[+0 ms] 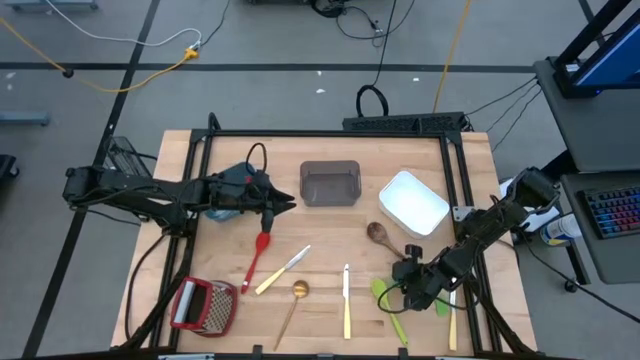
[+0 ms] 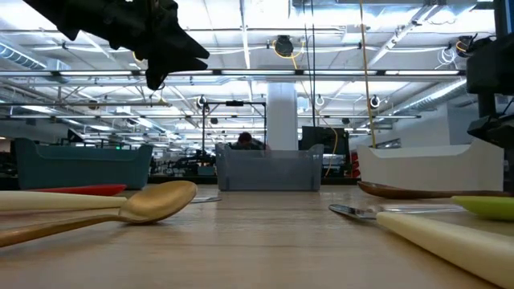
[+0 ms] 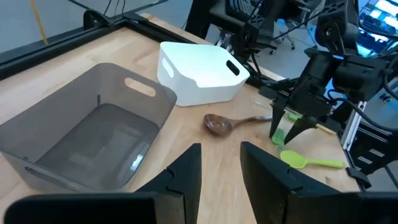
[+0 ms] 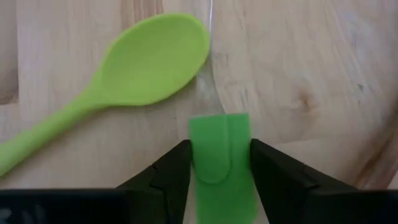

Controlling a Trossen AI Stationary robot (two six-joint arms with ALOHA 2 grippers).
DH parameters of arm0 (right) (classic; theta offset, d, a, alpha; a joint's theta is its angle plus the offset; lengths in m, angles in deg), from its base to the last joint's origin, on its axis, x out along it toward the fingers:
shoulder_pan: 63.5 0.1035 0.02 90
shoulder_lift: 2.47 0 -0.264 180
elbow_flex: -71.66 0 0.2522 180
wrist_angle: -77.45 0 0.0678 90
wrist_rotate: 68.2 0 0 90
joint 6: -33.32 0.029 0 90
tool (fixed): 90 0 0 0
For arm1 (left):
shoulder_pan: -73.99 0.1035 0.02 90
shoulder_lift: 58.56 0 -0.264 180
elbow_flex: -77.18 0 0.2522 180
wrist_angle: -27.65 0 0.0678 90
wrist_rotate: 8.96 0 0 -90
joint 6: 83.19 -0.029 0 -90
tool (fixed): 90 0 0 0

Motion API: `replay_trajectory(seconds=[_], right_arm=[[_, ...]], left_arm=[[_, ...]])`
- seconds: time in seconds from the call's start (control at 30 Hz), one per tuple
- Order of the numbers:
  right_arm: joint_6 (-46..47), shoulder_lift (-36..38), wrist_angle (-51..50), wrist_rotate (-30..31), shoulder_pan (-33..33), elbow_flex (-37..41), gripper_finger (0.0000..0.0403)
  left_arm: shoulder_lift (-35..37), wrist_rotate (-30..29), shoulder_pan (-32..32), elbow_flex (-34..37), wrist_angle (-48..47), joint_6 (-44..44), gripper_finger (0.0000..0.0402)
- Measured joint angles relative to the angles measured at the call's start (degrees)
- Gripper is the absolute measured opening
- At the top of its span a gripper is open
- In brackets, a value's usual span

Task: Pick & Place Kitchen Items
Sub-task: Put the left green spatula into the blue bin

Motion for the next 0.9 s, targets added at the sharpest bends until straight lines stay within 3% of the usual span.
replay_trajectory(seconds=[0.17, 0.4, 0.6, 0.8, 0.9], right_arm=[[1.7, 0.2, 2.4, -2.4, -0.8, 1.9, 0.0095], [1.3, 1.3, 2.5, -0.8, -0.9, 2.6, 0.0031], [-2.8, 6.2, 3.0, 5.8, -2.0, 2.6, 0.0029], [-15.3, 10.5, 5.0, 15.9, -6.8, 3.0, 0.0039], [-21.2, 11.4, 10.2, 17.7, -11.1, 2.8, 0.0032]], left_arm=[[0.0, 0.0, 0.0, 0.0, 0.0, 0.0, 0.0115], [0.0, 0.0, 0.1, 0.0, 0.1, -0.1, 0.0115], [0.0, 0.0, -0.2, 0.0, 2.1, -2.6, 0.0115], [-4.2, 1.0, -3.3, 0.0, 11.1, -9.8, 0.0115], [-8.3, 3.0, -5.2, 0.0, 16.3, -12.2, 0.0115]])
